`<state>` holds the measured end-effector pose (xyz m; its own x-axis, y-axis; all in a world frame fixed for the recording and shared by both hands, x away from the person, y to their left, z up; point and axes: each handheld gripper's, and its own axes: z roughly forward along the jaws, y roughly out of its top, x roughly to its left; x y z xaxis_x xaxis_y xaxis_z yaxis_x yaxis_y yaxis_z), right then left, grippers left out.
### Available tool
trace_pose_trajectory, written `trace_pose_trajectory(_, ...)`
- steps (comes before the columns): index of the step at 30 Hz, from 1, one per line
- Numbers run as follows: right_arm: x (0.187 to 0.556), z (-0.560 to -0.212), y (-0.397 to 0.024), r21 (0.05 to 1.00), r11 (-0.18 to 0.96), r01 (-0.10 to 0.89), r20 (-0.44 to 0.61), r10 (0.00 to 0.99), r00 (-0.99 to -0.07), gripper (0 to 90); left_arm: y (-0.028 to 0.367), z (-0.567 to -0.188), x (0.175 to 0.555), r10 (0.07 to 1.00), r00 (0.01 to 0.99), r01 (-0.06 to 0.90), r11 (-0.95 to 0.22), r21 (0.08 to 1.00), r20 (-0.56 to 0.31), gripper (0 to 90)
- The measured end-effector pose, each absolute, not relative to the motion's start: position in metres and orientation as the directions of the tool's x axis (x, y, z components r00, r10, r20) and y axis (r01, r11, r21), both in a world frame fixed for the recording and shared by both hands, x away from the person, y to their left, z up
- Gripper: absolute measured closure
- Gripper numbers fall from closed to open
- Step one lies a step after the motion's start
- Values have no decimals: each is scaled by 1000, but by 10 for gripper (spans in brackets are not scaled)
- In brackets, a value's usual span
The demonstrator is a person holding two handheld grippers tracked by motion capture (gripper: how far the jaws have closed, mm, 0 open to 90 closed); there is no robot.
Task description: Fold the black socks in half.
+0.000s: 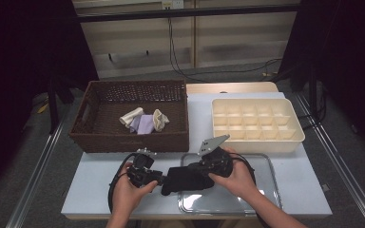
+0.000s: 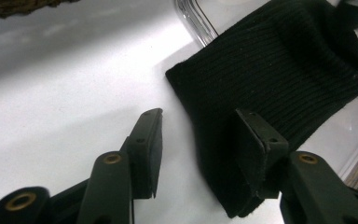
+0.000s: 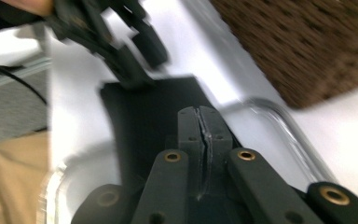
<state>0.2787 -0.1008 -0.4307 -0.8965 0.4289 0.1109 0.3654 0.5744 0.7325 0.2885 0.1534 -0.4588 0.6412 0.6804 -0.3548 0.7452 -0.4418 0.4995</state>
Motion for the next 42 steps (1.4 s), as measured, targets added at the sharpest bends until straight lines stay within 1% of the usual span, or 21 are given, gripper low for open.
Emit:
trace_pose_trajectory(1,278,-431,-98,736,586,340,89,414,-906,877,153,-459,288,681,640,746,-441,499,-356,529)
trace_pose_trajectory(4,276,-440,-91,712,617,336,88,395,-914,878,154,-460,289,684,636,749,-435,500,-357,524)
trace_pose_trajectory(8,275,-454,-97,669,650,360,97,405,-909,895,155,-461,288,681,639,746,-437,502,-357,523)
trace_pose_trajectory(11,273,-460,-102,684,627,373,119,409,-905,900,153,-462,288,678,642,745,-442,500,-357,527)
trace_pose_trajectory(15,271,-461,-101,687,631,361,100,410,-907,900,151,-462,287,675,652,736,-456,500,-344,554)
trace_pose_trajectory(19,271,-462,-102,691,621,371,113,414,-903,900,149,-462,286,668,662,728,-466,503,-340,613)
trace_pose_trajectory(23,271,-463,-102,695,616,371,115,414,-903,900,145,-463,285,657,662,732,-462,501,-361,720)
trace_pose_trajectory(24,271,-463,-102,695,616,372,117,414,-903,900,145,-462,285,658,658,736,-459,498,-366,761)
trace_pose_trajectory(27,271,-463,-102,693,616,375,120,414,-902,900,145,-460,285,664,650,743,-455,491,-369,842)
trace_pose_trajectory(33,272,-463,-102,695,613,375,120,415,-902,900,150,-446,288,657,635,756,-420,502,-406,864)
trace_pose_trajectory(39,272,-463,-97,699,605,382,131,417,-900,900,147,-421,292,637,663,732,-441,519,-394,869)
trace_pose_trajectory(42,273,-463,-90,701,614,363,114,406,-907,900,147,-413,294,634,669,727,-451,517,-388,870)
